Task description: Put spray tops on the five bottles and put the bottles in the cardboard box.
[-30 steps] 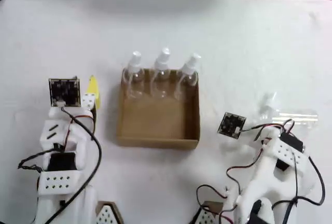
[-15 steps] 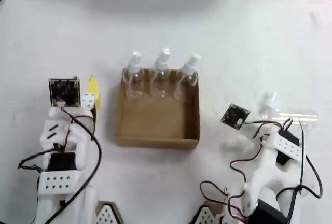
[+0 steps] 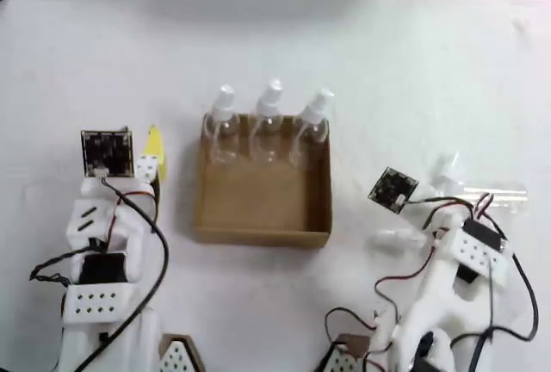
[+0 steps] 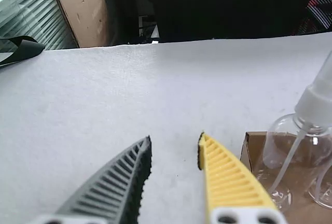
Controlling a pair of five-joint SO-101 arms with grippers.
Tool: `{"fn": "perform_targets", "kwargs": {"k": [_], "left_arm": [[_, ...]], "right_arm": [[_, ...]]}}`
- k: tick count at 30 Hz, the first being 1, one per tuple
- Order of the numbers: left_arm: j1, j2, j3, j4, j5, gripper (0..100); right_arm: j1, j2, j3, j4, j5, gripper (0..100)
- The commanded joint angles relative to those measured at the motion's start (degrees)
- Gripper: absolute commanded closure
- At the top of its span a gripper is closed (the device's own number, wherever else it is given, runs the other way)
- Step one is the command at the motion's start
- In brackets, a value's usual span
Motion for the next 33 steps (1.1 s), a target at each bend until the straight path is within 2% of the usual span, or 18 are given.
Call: {"fn": "perform_targets", "kwargs": {"k": [1, 7, 12, 15, 19, 24, 29, 33], "left_arm": [[0.6, -1.2, -1.8, -0.4, -0.1, 85], [0.4, -1.2, -1.8, -0.4, -0.1, 85], [0.4, -1.2, -1.8, -0.4, -0.1, 85], [0.4, -1.2, -1.8, -0.4, -0.1, 85], [0.4, -1.2, -1.8, -0.4, -0.1, 85], [0.4, -1.2, -1.8, -0.4, -0.1, 85], [0.4, -1.2, -1.8, -0.4, -0.1, 85], [0.3, -1.2, -1.8, -0.4, -0.1, 85]], "right_arm": [[-0.2, -12.1, -0.7, 4.8, -0.5, 98.0], [-2.4, -29.0, -0.8, 11.9, -1.1, 98.2], [-7.3, -36.0, -1.3, 14.1, -9.8, 98.2], [-10.9, -36.4, -6.1, 18.9, -16.0, 98.2], [-18.8, -35.4, -16.8, 26.0, -28.1, 98.2], [-28.9, -32.4, -30.3, 29.8, -46.4, 98.2], [-38.6, -28.4, -38.9, 28.6, -66.6, 98.2], [-46.0, -27.0, -37.1, 22.5, -77.7, 98.2]]}}
